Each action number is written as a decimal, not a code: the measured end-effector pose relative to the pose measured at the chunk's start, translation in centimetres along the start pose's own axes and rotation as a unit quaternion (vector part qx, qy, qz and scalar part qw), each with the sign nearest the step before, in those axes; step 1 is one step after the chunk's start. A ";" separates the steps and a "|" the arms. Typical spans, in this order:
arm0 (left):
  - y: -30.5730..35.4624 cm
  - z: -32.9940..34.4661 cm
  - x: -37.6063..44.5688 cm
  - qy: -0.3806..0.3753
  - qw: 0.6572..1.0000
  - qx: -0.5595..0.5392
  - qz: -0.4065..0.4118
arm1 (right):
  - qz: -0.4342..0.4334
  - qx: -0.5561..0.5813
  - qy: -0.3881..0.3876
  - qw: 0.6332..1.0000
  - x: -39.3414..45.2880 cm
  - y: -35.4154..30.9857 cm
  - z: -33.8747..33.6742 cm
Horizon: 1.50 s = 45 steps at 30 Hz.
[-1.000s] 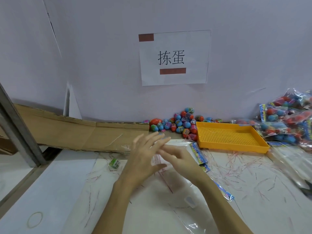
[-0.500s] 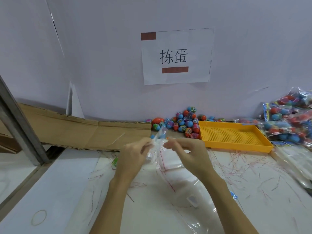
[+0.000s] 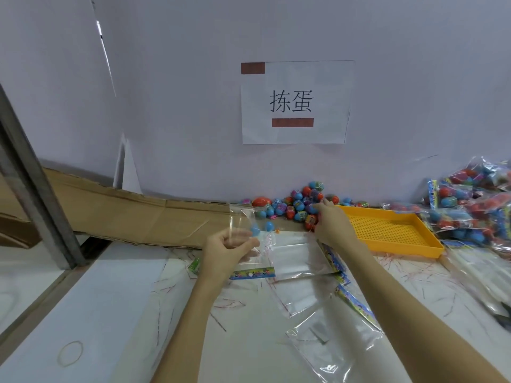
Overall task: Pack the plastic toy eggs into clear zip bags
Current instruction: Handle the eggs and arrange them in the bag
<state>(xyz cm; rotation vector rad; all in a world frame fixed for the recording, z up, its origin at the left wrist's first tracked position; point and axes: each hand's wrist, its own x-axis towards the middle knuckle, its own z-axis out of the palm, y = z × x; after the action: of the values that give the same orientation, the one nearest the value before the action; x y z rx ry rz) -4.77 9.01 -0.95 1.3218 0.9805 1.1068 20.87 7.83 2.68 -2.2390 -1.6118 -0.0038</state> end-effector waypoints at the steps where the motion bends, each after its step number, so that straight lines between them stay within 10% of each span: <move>1: -0.1 -0.1 0.1 -0.004 1.000 0.005 0.000 | -0.014 -0.061 -0.012 0.998 0.6 0.5 0.2; 7: -0.3 -0.1 0.2 -0.038 0.999 0.035 0.004 | -0.041 -0.106 0.093 0.989 1.5 1.8 1.3; 11: -0.2 0.2 0.0 -0.043 0.998 0.047 0.021 | -0.026 0.150 0.172 0.973 0.0 0.2 1.5; 21: -0.2 1.1 -0.7 -0.099 0.986 0.130 0.020 | -0.027 0.569 0.183 0.801 -8.0 -4.0 1.5; 31: -0.5 1.8 -0.8 -0.134 0.969 0.189 0.082 | -0.159 0.337 0.189 0.909 -9.1 -4.5 2.5; 45: -0.1 1.8 -1.0 -0.136 0.967 0.191 0.099 | -0.129 0.433 0.070 0.889 -8.9 -4.1 3.3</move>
<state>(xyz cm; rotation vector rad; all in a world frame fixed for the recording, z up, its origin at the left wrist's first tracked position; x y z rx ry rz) -3.22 7.64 -1.00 1.8664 0.8960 0.8743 13.36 1.84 -1.09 -1.3053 -1.4179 0.3941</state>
